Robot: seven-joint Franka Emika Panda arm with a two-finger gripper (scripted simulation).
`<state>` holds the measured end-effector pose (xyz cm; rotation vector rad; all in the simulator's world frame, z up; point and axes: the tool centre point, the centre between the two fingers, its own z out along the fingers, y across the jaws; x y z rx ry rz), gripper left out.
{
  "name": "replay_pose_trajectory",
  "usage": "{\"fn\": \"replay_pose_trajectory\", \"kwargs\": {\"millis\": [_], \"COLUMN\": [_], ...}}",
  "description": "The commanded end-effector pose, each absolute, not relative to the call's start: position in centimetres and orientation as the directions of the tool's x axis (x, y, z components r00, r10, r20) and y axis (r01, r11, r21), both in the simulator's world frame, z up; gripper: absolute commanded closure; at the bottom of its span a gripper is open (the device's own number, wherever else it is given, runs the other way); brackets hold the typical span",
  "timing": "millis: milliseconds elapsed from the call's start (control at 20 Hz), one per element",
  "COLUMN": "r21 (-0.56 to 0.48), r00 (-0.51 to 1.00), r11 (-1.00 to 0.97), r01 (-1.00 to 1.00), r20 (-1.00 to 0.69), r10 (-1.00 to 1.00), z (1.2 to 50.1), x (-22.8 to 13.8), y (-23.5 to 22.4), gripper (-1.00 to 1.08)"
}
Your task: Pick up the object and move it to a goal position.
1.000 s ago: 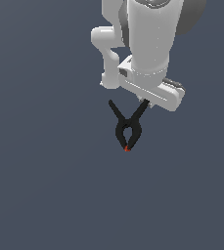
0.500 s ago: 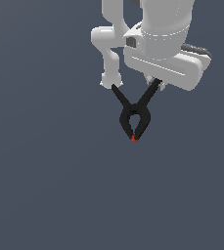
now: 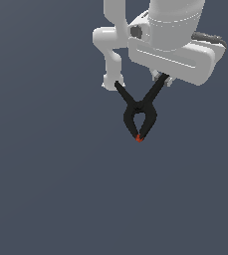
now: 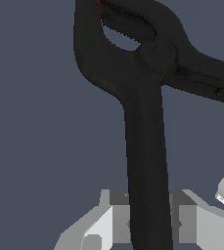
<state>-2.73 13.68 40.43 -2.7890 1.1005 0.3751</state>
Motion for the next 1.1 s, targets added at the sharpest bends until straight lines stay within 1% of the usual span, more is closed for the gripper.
{"fn": "replay_pose_trajectory", "kwargs": {"millis": [0,300,750,1050], "r21": [-0.021,-0.021,-0.021,-0.021], "r00": [0.705,0.705,0.705,0.705], "r11": [-0.728,-0.728,-0.728,-0.728], "r01": [-0.685,-0.685,-0.685,-0.685], "r20": [-0.272,-0.272,-0.271,-0.271], "r10": [-0.655,-0.655,-0.655,-0.655], "z": [40.5,41.6,45.0,46.0], "x": [-2.7,-2.6,-2.0,-1.8], "y": [13.7,13.4,12.8,12.6], "gripper": [1.08,1.08,1.08,1.08]}}
